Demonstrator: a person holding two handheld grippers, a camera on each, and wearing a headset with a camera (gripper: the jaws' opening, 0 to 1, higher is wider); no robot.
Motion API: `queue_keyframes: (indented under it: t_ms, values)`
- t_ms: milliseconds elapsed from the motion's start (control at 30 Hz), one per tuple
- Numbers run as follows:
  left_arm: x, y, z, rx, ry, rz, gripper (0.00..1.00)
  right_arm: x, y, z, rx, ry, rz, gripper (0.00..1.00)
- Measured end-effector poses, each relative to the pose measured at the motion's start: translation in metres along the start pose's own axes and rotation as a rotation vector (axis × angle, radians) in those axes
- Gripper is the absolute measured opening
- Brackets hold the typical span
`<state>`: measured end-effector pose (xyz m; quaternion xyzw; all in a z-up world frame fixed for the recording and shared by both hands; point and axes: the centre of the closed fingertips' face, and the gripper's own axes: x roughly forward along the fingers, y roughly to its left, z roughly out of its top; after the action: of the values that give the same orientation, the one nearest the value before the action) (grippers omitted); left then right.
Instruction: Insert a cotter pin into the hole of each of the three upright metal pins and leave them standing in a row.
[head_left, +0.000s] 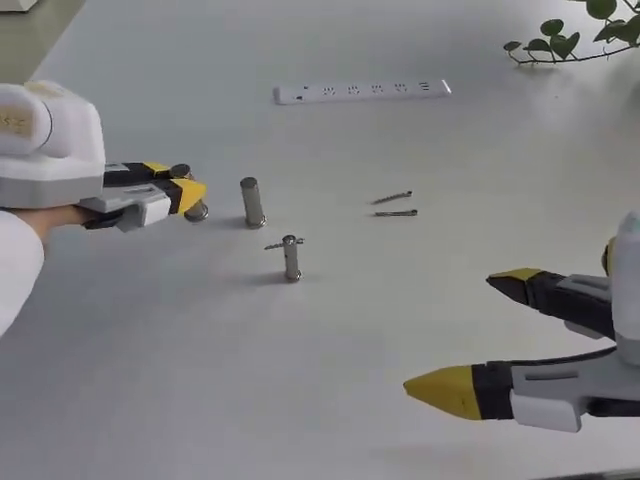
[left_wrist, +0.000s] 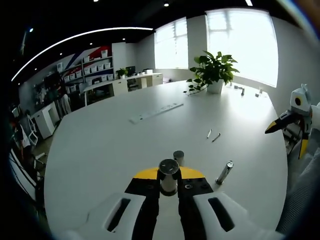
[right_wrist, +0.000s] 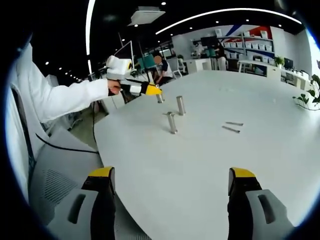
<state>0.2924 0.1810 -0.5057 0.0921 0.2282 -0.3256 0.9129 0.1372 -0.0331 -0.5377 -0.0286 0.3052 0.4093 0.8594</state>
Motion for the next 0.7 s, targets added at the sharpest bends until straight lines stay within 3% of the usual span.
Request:
queue_keyframes:
  t_ms: [133, 367, 433, 700]
  values:
    - [-0.009, -0.013, 0.005, -0.003, -0.015, -0.015, 0.11, 0.000, 0.001, 0.003, -0.014, -0.002, -0.003, 0.92]
    - [-0.016, -0.046, 0.013, 0.019, -0.040, -0.070, 0.11, -0.001, 0.004, 0.007, -0.024, -0.014, 0.004, 0.91]
    - [-0.016, -0.059, 0.009, -0.009, -0.032, -0.105, 0.11, -0.002, 0.006, 0.006, -0.030, -0.013, 0.011, 0.90]
    - [-0.007, -0.103, -0.007, -0.008, -0.016, -0.205, 0.11, -0.002, 0.007, 0.003, -0.032, -0.003, 0.001, 0.89]
